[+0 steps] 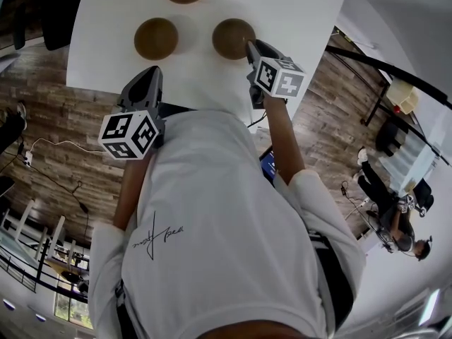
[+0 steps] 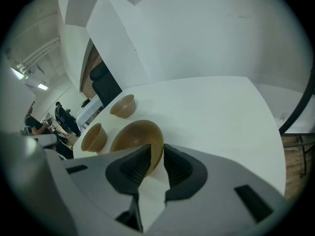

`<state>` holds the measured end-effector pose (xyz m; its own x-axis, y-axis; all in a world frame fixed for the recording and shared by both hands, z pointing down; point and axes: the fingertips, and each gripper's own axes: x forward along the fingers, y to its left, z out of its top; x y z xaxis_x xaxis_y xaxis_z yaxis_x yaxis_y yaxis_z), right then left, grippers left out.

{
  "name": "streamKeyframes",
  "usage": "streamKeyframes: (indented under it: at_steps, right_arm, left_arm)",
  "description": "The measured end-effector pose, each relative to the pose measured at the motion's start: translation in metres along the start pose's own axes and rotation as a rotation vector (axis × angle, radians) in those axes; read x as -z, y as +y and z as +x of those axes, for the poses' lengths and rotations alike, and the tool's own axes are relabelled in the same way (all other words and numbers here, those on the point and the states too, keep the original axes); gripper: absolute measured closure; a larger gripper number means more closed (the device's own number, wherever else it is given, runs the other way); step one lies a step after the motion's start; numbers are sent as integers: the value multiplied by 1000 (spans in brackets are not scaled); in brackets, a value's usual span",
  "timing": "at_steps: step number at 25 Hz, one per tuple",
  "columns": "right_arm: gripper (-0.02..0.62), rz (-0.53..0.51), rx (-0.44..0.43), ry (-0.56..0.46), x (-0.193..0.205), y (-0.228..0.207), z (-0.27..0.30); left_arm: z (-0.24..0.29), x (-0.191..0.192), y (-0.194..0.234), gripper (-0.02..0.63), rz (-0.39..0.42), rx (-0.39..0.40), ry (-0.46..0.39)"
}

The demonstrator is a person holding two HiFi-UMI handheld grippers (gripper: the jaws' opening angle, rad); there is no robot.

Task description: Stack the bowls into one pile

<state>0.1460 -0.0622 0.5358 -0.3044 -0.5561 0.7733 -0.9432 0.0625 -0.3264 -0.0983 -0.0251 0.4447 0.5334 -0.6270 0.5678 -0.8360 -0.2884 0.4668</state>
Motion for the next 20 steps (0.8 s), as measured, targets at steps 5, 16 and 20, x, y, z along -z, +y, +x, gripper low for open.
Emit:
streamKeyframes:
  at_steps: [5, 16, 20]
  right_arm:
    - [524, -8, -4, 29, 5, -3, 2]
    - [573, 19, -24, 33, 7, -4, 2]
    - [575, 13, -33, 33, 8, -2, 2]
  left_arm:
    - [0, 1, 0, 598, -10, -5, -8]
    - [-1, 1, -1, 598, -21, -7, -17]
    - [-2, 1, 0, 598, -25, -6, -19]
